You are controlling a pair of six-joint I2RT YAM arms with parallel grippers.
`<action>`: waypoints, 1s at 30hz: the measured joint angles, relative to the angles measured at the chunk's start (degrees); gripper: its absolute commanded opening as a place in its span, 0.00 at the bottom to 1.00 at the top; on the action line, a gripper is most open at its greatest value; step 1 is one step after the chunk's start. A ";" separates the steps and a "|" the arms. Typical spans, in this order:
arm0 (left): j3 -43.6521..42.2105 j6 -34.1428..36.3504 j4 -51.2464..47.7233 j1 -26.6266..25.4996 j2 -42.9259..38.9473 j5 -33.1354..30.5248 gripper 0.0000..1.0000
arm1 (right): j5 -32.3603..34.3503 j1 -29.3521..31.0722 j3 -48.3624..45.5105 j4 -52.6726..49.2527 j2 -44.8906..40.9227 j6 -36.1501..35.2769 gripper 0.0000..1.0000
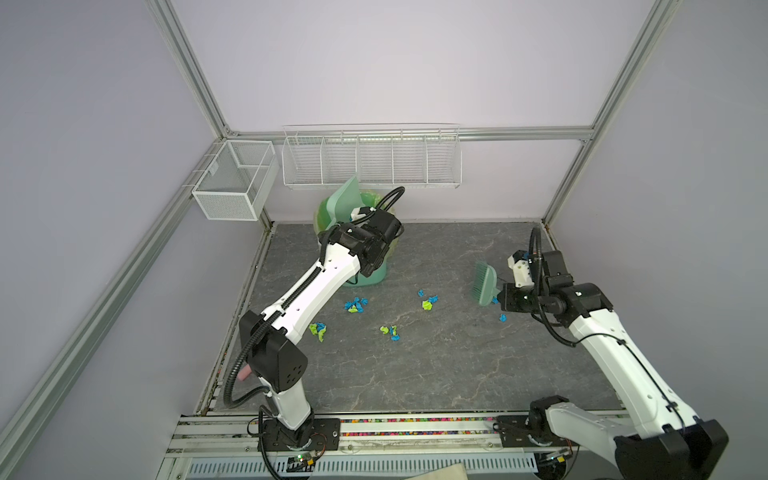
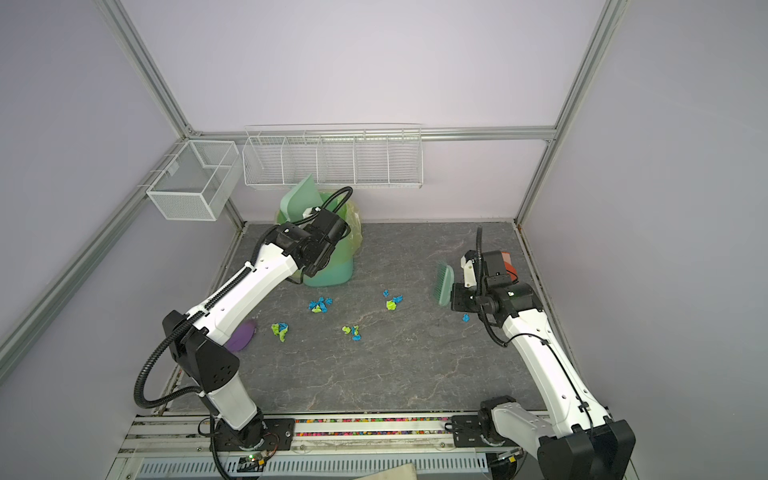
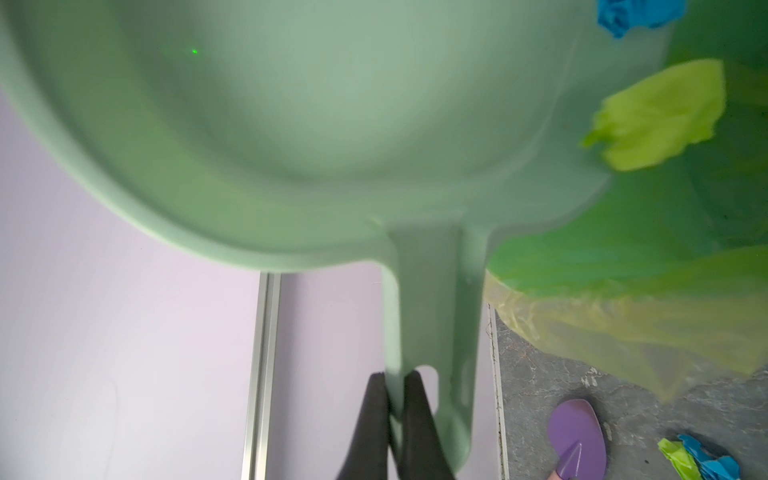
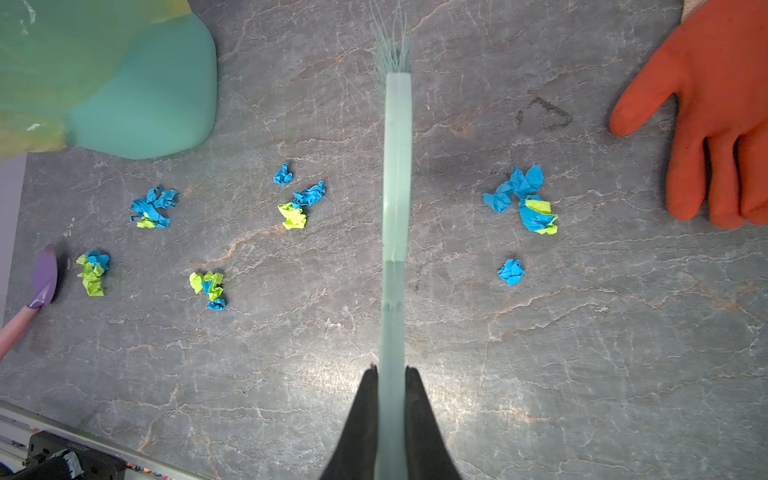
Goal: Sweep away the paper scraps from the table
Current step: 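Tip the dustpan over the wastebasket with the left gripper to empty scraps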
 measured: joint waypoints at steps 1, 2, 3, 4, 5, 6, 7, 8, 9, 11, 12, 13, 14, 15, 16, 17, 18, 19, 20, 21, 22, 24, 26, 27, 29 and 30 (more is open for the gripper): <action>-0.24 0.20 0.11 -0.07 -0.13 -0.33 0.00 | 0.00 0.00 0.00 0.00 0.00 0.00 0.07; -0.44 0.37 0.22 -0.09 -0.33 -0.55 0.00 | -0.07 0.00 0.00 0.00 -0.02 0.00 0.07; -0.61 0.50 0.33 -0.09 -0.57 -0.68 0.00 | -0.13 0.00 0.00 0.00 -0.02 0.00 0.07; -0.76 0.61 0.33 -0.09 -0.85 -0.81 0.00 | -0.13 0.00 0.00 0.00 -0.02 0.00 0.07; -0.96 0.87 0.44 -0.09 -1.20 -0.96 0.00 | -0.13 0.00 0.00 0.00 -0.02 0.00 0.07; -1.14 1.07 0.57 -0.07 -1.53 -1.07 0.00 | -0.13 0.00 0.00 0.00 -0.02 0.00 0.07; -1.40 1.29 0.81 -0.07 -1.95 -1.27 0.00 | -0.13 0.00 0.00 0.00 -0.02 0.00 0.07; -1.55 1.46 0.96 -0.09 -2.21 -1.46 0.00 | -0.13 0.00 0.00 0.00 -0.02 0.00 0.07; -1.75 1.79 1.25 -0.09 -2.40 -1.66 0.00 | -0.15 0.00 0.00 0.00 -0.02 0.00 0.07; -2.67 3.19 2.75 -0.31 -2.75 -2.45 0.00 | -0.13 0.00 0.00 0.00 -0.13 0.00 0.07; -3.43 4.07 3.50 -0.46 -2.93 -2.89 0.00 | -0.11 0.00 0.00 0.00 -0.22 -0.02 0.07; -4.35 4.81 4.20 -0.74 -3.08 -3.30 0.00 | -0.11 0.00 0.00 -0.02 -0.28 -0.02 0.07; -5.27 5.57 4.85 -0.98 -3.15 -3.63 0.00 | -0.11 0.00 -0.02 -0.02 -0.37 -0.02 0.07; -6.01 5.99 5.35 -1.18 -3.19 -3.82 0.00 | -0.11 0.00 -0.07 0.04 -0.44 -0.02 0.07; -7.02 6.54 6.03 -1.42 -3.28 -4.04 0.00 | -0.11 0.00 -0.24 0.11 -0.55 -0.02 0.07; -8.22 6.88 6.78 -1.84 -3.43 -4.35 0.00 | -0.13 0.00 -0.57 0.15 -0.66 -0.02 0.07; -9.05 7.15 7.21 -2.16 -3.67 -4.42 0.00 | -0.13 0.00 -0.87 0.15 -0.70 -0.02 0.07; -10.12 7.48 7.67 -2.75 -4.09 -4.44 0.00 | -0.15 0.00 -1.22 0.15 -0.72 -0.02 0.07; -11.21 7.87 8.31 -3.43 -4.68 -4.76 0.00 | -0.20 0.00 -1.66 0.22 -0.72 -0.02 0.07; -12.17 8.17 8.85 -3.96 -5.22 -4.94 0.00 | -0.26 0.00 -1.92 0.22 -0.72 0.00 0.07; -13.33 8.66 9.55 -4.52 -5.99 -5.33 0.00 | -0.35 0.00 -2.29 0.39 -0.74 0.00 0.07; -14.03 9.14 10.23 -5.16 -6.84 -5.90 0.00 | -0.37 0.00 -2.78 0.59 -0.76 0.00 0.07; -13.51 8.79 10.45 -5.11 -7.04 -5.99 0.00 | -0.35 0.00 -3.13 0.92 -0.83 0.00 0.07; -12.87 8.41 10.19 -4.98 -7.02 -5.77 0.00 | -0.37 0.00 -3.26 1.11 -0.90 0.00 0.07; -10.27 6.82 8.37 -4.83 -6.67 -4.85 0.00 | -0.37 0.00 -3.43 1.38 -1.07 0.00 0.07; -8.83 5.90 7.56 -4.72 -6.49 -4.35 0.00 | -0.37 0.00 -3.43 1.49 -1.09 0.00 0.07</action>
